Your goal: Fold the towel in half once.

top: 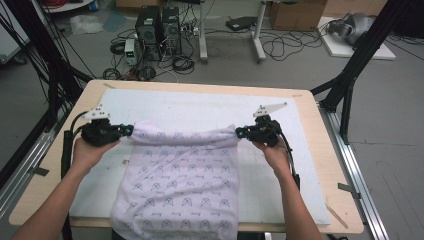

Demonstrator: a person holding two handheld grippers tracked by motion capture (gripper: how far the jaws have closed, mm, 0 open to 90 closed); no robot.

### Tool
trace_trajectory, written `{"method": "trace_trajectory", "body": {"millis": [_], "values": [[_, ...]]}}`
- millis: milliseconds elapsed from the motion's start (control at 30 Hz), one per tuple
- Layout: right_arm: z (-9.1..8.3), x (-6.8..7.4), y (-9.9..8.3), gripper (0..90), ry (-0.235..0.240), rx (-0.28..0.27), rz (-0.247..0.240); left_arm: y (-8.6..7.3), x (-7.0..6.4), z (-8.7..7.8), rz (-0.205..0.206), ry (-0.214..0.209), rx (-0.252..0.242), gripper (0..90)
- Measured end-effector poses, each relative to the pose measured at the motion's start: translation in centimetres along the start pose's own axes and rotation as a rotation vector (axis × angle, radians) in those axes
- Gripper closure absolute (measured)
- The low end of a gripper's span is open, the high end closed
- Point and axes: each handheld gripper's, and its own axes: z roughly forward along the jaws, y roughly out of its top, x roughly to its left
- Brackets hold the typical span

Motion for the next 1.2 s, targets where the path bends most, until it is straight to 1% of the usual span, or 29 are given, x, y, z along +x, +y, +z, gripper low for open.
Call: {"method": "trace_trajectory", "body": {"millis": [33, 67, 133, 167, 200, 233, 267, 300, 333, 367, 400, 433, 467, 500, 533, 633, 700, 733, 767, 833, 867, 900, 967, 1000, 1033, 1067, 1133, 1167, 1200], "values": [[-0.1, 0.4, -0.6, 84.8, 0.001, 0.016, -0.009, -0.7, -0.5, -0.3, 0.007, -0.001, 0.007, 86.9], [-0.2, 0.9, -1.1, 84.8, 0.006, 0.014, -0.006, -2.0, -1.3, -1.0, 0.008, -0.01, 0.004, 86.8], [-0.5, 1.8, -2.2, 84.9, 0.025, 0.014, -0.007, -2.7, -1.6, -1.2, 0.007, -0.014, 0.006, 86.9], [-0.4, 2.3, -2.5, 84.9, 0.033, 0.039, -0.007, -3.3, -2.0, -1.4, 0.003, -0.023, 0.006, 86.8], [-0.4, 2.3, -2.5, 84.9, 0.033, 0.039, -0.007, -3.8, -2.4, -1.5, 0.013, -0.024, 0.017, 86.8], [-0.2, 3.3, -3.4, 84.9, 0.04, 0.056, -0.029, -4.3, -2.7, -1.6, 0.023, -0.025, 0.029, 86.6], [-0.2, 3.3, -3.4, 84.9, 0.04, 0.056, -0.029, -4.7, -2.9, -1.6, 0.026, -0.03, 0.038, 86.6], [-0.1, 3.8, -4.1, 83.7, 0.045, 0.087, -0.037, -5.2, -3.1, -1.6, 0.03, -0.04, 0.056, 85.6], [0.0, 3.8, -4.4, 78.5, 0.042, 0.092, -0.035, -5.3, -3.1, -1.5, 0.036, -0.037, 0.072, 82.7], [-0.1, 3.7, -4.6, 69.7, 0.034, 0.095, -0.016, -5.3, -3.1, -1.5, 0.036, -0.037, 0.072, 75.5], [-0.2, 3.5, -4.6, 63.1, 0.033, 0.088, -0.001, -5.1, -2.8, -1.3, 0.023, -0.027, 0.095, 67.5], [-0.4, 3.3, -4.6, 59.3, 0.031, 0.069, 0.011, -5.1, -2.8, -1.3, 0.023, -0.027, 0.095, 63.1], [-0.6, 3.1, -4.5, 56.7, 0.022, 0.051, 0.021, -4.8, -2.4, -1.3, 0.024, -0.01, 0.098, 60.4], [-0.6, 3.1, -4.5, 56.7, 0.022, 0.051, 0.021, -4.4, -2.1, -1.3, 0.023, 0.019, 0.091, 60.4], [-0.7, 2.5, -3.9, 54.3, 0.002, 0.041, 0.022, -3.6, -1.2, -0.9, -0.004, 0.027, 0.076, 57.4], [0.0, 1.7, -2.7, 49.6, -0.027, 0.062, 0.009, -2.8, -0.7, -0.2, -0.01, 0.029, 0.079, 55.5], [0.9, 1.1, -2.1, 48.3, -0.024, 0.065, 0.021, -1.9, -0.3, 1.5, -0.013, 0.02, 0.094, 53.6], [1.4, 0.6, -1.9, 47.4, -0.028, 0.071, 0.022, -1.9, -0.3, 1.5, -0.013, 0.02, 0.094, 52.6], [2.0, 0.3, -1.7, 46.2, -0.027, 0.077, 0.035, -1.7, -0.1, 2.8, -0.026, 0.014, 0.125, 50.9], [3.0, -0.5, -1.7, 44.1, -0.017, 0.085, 0.063, -1.8, 0.1, 4.0, -0.043, 0.01, 0.15, 46.6], [3.4, -0.7, -1.7, 44.1, -0.019, 0.093, 0.07, -1.8, 0.1, 4.0, -0.043, 0.01, 0.15, 47.4], [3.8, -0.8, -1.7, 44.7, -0.02, 0.105, 0.075, -2.0, 0.1, 4.8, -0.049, -0.014, 0.166, 51.4], [4.5, -1.0, -2.0, 48.9, -0.007, 0.139, 0.089, -2.2, 0.0, 5.2, -0.027, -0.035, 0.195, 67.5], [4.5, -1.0, -2.0, 48.9, -0.007, 0.139, 0.089, -2.2, 0.0, 5.2, -0.027, -0.035, 0.195, 74.2], [5.0, -1.1, -2.2, 60.2, 0.016, 0.171, 0.099, -2.3, 0.0, 5.3, -0.021, -0.033, 0.196, 79.2], [5.1, -1.1, -2.2, 68.4, 0.033, 0.178, 0.094, -2.2, 0.0, 5.2, -0.021, -0.034, 0.188, 81.4], [5.0, -0.8, -2.0, 78.6, 0.039, 0.177, 0.075, -2.1, -0.1, 5.0, -0.015, -0.028, 0.179, 82.9], [4.8, -0.6, -1.8, 80.4, 0.038, 0.167, 0.063, -1.9, -0.1, 4.6, -0.013, -0.026, 0.157, 82.9], [4.8, -0.6, -1.8, 80.4, 0.038, 0.167, 0.063, -1.9, -0.1, 4.6, -0.013, -0.026, 0.157, 82.9]]}}
